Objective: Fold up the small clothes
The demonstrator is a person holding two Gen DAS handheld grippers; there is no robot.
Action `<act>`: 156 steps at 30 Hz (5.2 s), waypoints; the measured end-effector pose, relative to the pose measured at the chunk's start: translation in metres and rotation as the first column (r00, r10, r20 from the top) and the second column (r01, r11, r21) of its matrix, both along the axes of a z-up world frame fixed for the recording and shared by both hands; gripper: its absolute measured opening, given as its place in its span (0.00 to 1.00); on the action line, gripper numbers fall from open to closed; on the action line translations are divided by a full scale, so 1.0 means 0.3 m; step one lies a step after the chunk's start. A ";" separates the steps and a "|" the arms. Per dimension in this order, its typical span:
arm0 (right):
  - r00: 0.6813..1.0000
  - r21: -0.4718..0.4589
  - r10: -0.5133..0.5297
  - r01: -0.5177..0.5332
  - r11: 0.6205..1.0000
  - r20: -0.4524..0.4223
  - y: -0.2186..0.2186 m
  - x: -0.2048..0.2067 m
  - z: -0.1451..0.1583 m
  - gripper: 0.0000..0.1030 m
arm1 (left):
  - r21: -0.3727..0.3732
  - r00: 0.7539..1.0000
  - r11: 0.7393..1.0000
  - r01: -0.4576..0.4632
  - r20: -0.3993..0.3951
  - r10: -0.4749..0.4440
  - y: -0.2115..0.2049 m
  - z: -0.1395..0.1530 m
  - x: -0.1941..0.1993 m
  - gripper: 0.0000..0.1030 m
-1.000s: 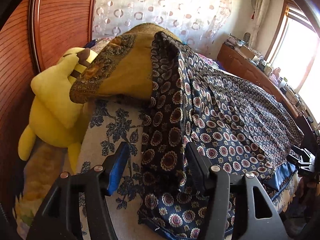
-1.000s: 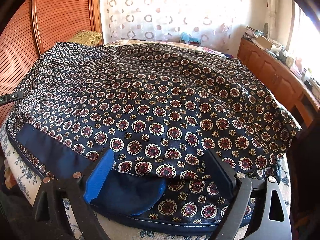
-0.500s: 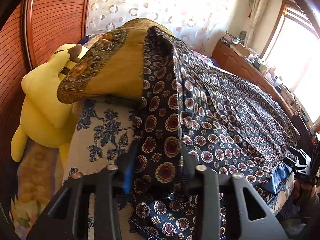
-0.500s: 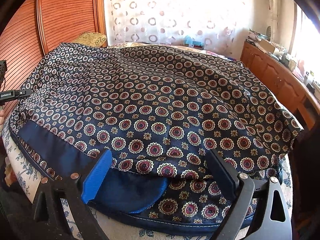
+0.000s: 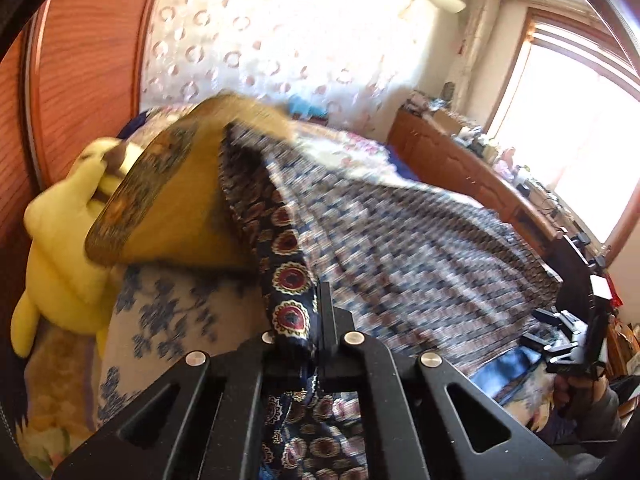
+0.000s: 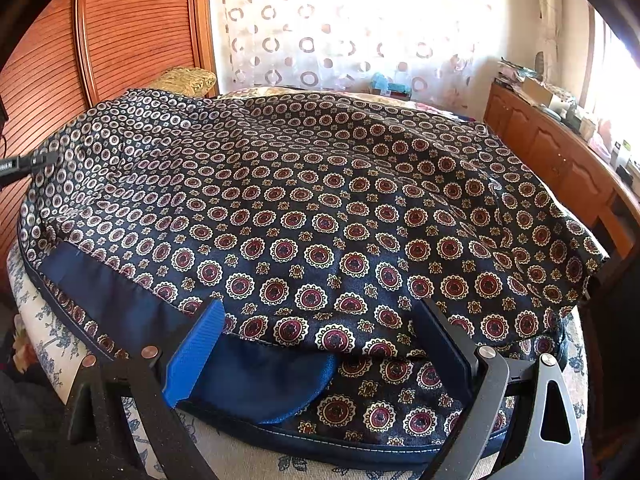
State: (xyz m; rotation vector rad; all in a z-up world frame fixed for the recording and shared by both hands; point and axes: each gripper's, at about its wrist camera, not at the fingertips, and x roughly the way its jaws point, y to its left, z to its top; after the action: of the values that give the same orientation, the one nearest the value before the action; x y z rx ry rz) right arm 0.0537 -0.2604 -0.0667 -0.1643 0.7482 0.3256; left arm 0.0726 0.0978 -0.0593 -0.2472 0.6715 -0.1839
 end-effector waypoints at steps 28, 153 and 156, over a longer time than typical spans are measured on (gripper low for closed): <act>0.978 0.126 -0.179 0.166 0.978 0.103 -0.432 -0.135 0.171 0.91 | 0.081 0.848 0.856 0.511 0.120 -0.517 -0.907 0.371 0.358 0.03; 0.958 -0.098 -0.230 0.216 0.972 -0.171 -0.069 0.201 0.151 0.02 | 0.232 0.929 0.907 0.353 0.027 -0.368 -0.448 -0.021 0.477 0.74; 0.948 -0.099 -0.254 0.239 0.966 -0.190 -0.068 0.197 0.119 0.02 | 0.235 0.927 0.904 0.357 0.027 -0.373 -0.454 -0.025 0.476 0.74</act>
State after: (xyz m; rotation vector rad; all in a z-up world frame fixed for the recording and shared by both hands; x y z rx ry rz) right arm 0.1129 -0.2809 -0.0310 -0.1072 0.9723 0.0753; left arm 0.2154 -0.0383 -0.0667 0.1090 0.6574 -0.4713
